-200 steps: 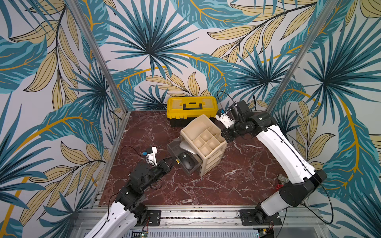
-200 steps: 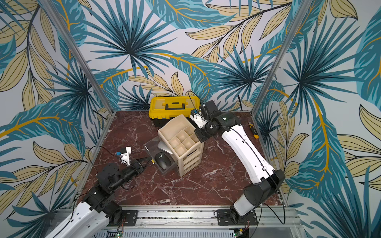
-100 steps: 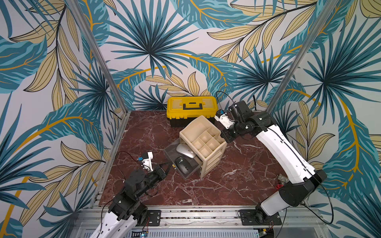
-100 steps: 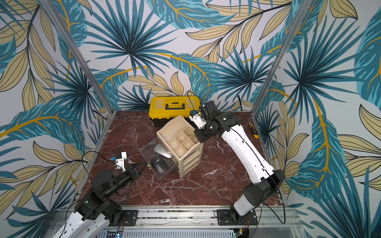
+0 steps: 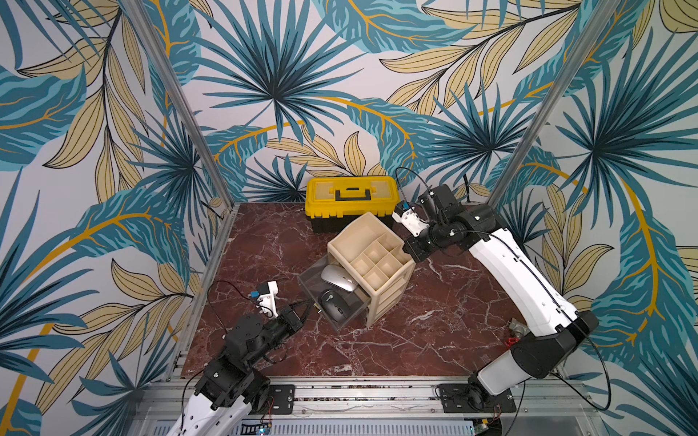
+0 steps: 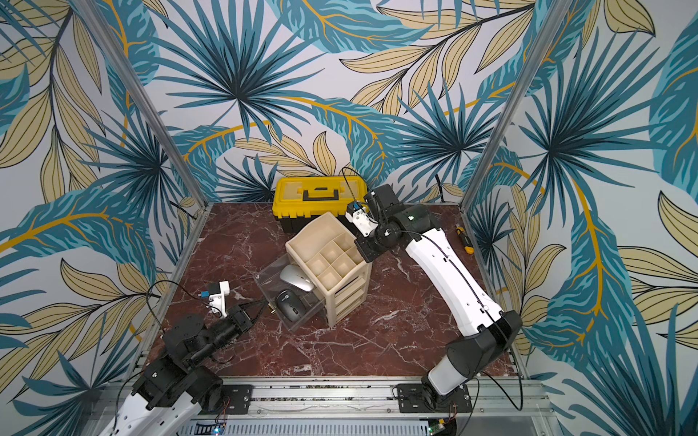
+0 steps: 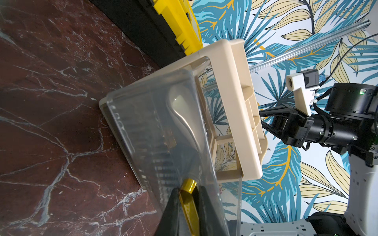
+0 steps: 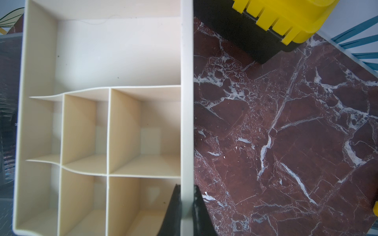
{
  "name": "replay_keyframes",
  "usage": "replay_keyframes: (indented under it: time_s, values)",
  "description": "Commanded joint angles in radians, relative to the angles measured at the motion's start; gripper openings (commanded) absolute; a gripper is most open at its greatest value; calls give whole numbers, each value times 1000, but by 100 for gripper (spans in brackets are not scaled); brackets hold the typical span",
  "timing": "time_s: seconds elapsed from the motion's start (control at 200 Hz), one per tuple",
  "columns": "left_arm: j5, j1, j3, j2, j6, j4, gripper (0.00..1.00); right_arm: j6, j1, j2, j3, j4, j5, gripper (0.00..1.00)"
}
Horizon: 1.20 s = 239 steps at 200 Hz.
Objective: Take the mice out of the drawer
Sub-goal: Open the drawer in the storage box, then pick up the mouse from the drawer.
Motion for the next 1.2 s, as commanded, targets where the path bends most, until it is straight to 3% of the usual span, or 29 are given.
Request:
replay_keyframes:
  time_s: [0.0,0.045,0.501,0.691,0.816,0.976,1.067,1.192]
  values:
    - [-18,4,-25,-22,52,15,40,53,-31,10,-1,21,127,0]
    - [-19,4,-16,-22,56,9,49,55,-30,10,-3,20,125,0]
    - [-79,3,88,-9,125,-65,64,57,-31,10,-2,24,113,0]
    - [-31,5,319,214,300,-114,72,58,-30,-2,-16,32,105,0]
    - [27,4,530,417,460,-231,76,60,-29,-3,-19,32,99,14]
    - [60,4,719,585,630,-315,88,70,-30,-18,-30,44,107,61]
    - [69,4,792,657,681,-347,90,72,-30,-24,-28,52,101,81]
    - [7,6,853,713,722,-395,95,80,-30,-36,-10,66,108,96]
